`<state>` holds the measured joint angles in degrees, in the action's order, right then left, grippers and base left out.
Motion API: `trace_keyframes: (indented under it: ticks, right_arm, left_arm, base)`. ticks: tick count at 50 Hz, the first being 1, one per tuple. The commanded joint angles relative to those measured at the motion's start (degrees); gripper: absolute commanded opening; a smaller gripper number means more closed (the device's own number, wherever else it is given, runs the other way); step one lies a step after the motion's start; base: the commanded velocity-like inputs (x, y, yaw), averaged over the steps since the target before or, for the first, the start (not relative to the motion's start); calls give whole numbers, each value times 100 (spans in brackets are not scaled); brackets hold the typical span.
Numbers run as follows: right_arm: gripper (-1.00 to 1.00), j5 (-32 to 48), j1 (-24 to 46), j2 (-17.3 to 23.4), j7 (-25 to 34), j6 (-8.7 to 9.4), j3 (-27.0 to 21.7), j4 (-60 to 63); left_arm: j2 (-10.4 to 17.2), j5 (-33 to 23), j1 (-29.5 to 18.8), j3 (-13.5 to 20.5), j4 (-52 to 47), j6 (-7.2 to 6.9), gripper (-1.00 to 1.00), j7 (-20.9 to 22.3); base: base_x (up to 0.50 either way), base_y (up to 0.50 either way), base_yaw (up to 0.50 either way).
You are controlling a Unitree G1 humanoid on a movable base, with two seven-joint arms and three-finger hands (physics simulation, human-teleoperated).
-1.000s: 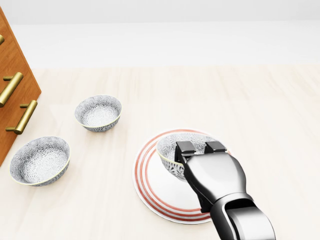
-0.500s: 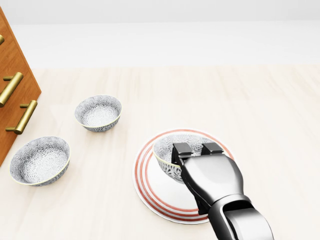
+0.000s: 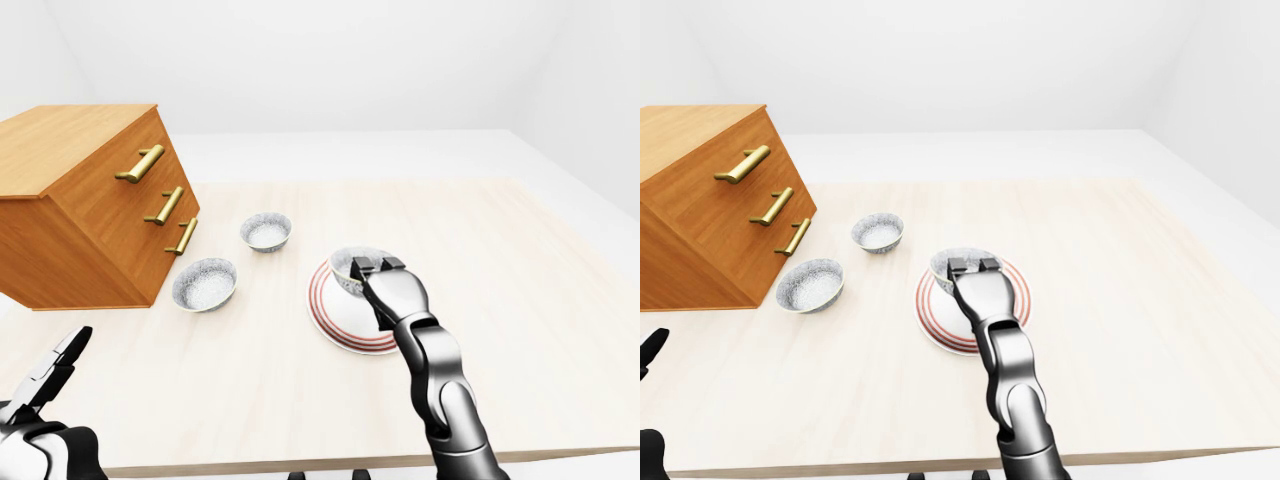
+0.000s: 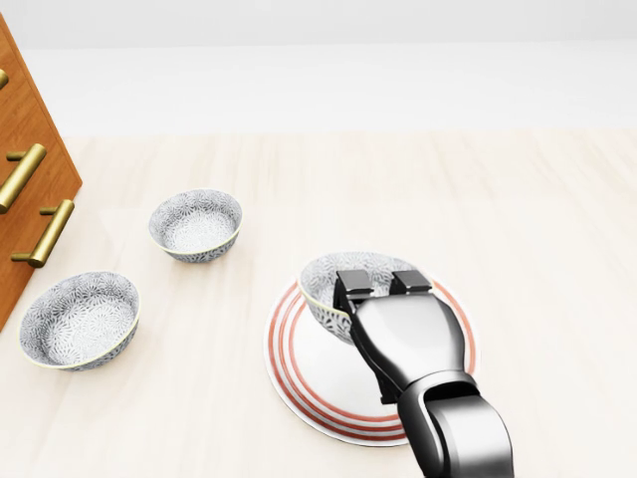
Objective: Put the bowl at the front on the plate.
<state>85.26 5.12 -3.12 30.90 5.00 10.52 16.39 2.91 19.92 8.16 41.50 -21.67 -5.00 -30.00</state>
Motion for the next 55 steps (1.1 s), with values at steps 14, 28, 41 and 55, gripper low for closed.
trace_keyframes:
  ticks: [14,28,41,55]
  right_arm:
    - [-100,-454,-139,78,-1768,0,92,-745]
    - [-100,-316,-411,129,-1933,0,58,-474]
    - [-100,253,-494,114,-2121,0,181,-862]
    - [-100,413,-516,124,-2275,0,175,-1069]
  left_arm:
    - [-1,9,15,13,-31,0,100,0]
    - [-1,17,15,23,-63,0,100,0]
    - [-3,-7,4,19,-48,0,100,0]
    - [-3,-10,-6,6,-16,0,100,0]
  base:
    - [0,0,0]
    - [0,0,0]
    - [0,0,0]
    - [0,0,0]
